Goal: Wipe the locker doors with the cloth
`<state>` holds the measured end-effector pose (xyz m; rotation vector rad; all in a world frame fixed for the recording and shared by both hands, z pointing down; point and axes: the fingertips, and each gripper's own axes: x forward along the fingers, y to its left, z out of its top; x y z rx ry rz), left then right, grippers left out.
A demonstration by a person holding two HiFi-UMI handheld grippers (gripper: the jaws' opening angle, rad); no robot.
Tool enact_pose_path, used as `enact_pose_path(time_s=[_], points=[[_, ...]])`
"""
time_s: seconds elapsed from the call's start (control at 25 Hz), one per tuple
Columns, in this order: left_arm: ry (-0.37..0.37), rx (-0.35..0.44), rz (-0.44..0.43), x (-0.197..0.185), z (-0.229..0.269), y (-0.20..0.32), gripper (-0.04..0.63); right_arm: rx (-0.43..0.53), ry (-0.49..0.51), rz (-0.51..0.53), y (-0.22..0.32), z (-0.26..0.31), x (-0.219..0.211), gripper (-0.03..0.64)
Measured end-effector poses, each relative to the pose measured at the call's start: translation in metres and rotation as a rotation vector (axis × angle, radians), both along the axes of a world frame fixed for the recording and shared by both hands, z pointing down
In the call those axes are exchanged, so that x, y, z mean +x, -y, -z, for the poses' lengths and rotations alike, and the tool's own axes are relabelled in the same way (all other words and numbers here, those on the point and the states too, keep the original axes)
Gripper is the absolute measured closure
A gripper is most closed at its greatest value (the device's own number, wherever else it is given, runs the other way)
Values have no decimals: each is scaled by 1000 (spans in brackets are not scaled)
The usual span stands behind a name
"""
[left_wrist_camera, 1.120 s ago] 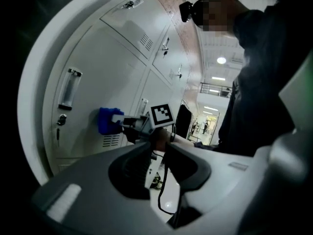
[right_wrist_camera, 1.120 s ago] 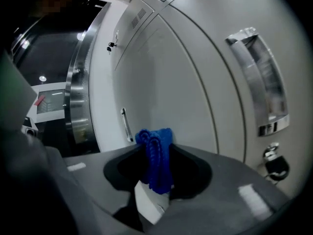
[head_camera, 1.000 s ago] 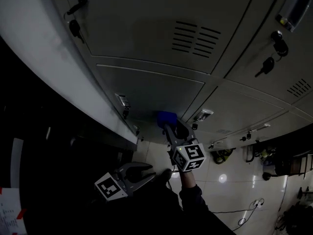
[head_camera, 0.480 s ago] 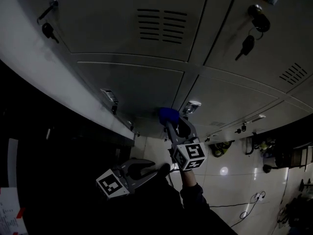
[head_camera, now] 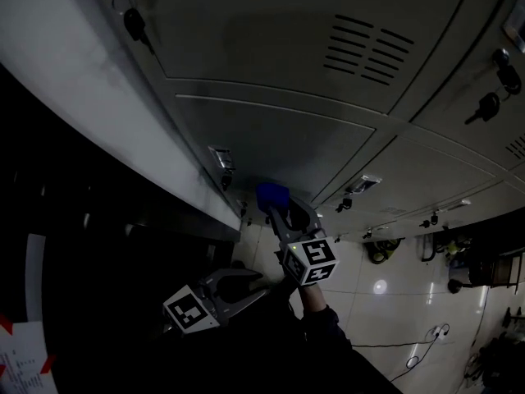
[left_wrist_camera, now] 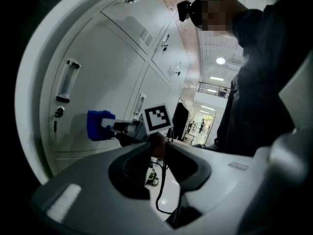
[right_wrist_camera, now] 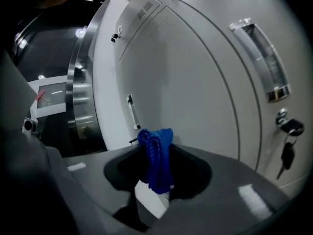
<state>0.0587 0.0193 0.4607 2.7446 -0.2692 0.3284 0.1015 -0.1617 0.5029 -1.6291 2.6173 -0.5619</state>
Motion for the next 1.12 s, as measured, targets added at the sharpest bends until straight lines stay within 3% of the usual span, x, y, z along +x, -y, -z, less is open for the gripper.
enact_pose_path(time_s=[0.28, 0.56, 0.72, 1.12], points=[[-4, -23, 43, -60, -5, 17, 503, -36, -7, 48, 29, -24, -73, 486], [-24, -60, 21, -88, -13, 23, 503, -48, 11, 60, 54, -35, -105, 486], [-24, -61, 19, -92, -14, 29, 503, -46, 60, 62, 58, -36, -111, 486], [-29, -64, 0, -54, -9, 23, 503, -49, -9, 46, 44, -40, -64, 486]])
